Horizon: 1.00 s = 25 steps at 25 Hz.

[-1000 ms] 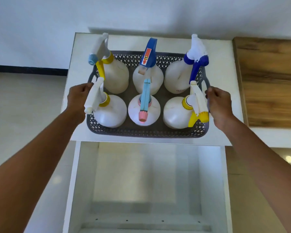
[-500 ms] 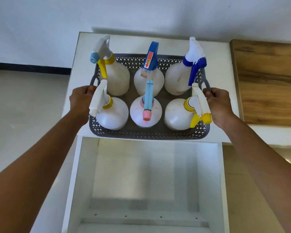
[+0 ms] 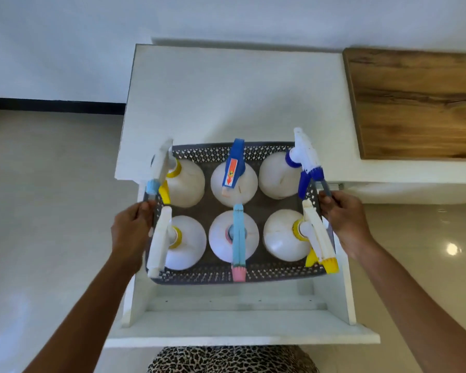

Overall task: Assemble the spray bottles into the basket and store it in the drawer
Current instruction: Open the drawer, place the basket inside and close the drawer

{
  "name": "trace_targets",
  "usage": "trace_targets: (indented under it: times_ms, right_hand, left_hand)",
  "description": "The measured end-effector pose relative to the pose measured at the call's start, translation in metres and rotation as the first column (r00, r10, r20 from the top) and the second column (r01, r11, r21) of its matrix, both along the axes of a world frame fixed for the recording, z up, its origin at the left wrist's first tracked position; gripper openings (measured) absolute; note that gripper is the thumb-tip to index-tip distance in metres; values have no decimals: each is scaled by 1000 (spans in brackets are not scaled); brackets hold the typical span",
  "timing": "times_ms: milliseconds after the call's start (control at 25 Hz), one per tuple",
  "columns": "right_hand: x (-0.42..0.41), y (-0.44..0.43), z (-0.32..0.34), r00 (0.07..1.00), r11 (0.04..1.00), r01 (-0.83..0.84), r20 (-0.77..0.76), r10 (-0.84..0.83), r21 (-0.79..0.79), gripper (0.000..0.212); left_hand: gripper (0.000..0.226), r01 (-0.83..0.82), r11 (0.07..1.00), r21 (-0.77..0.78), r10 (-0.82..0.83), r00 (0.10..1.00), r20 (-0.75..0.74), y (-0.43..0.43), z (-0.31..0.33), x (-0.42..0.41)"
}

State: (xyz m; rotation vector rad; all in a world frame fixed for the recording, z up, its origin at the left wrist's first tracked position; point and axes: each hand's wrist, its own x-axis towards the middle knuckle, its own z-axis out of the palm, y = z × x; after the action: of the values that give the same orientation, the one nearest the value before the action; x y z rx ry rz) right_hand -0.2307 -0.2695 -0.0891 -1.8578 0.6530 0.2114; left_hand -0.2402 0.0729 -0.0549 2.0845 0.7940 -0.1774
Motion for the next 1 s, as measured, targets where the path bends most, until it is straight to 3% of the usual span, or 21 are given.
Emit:
trace_targets:
  times_ms: [280, 560, 760, 1000]
  right_hand:
    - [-90, 0, -37, 984, 996, 90, -154, -85, 29, 35]
    - [-91, -1, -100, 957, 990, 143, -252, -143, -19, 37]
    - [-72, 2, -155, 958, 985, 73, -264, -114, -158, 18]
    - [-66, -5, -218, 920, 969, 83, -356, -164, -234, 19]
  left_hand:
    - [27, -15, 998, -53, 8, 991, -130, 8, -53, -72]
    - [26, -24, 990, -137, -4, 980, -201, 0, -124, -74]
    - [27, -21, 999, -32, 13, 971, -240, -11, -189, -60]
    - [24, 25, 999, 39, -13, 959, -283, -20, -248, -42]
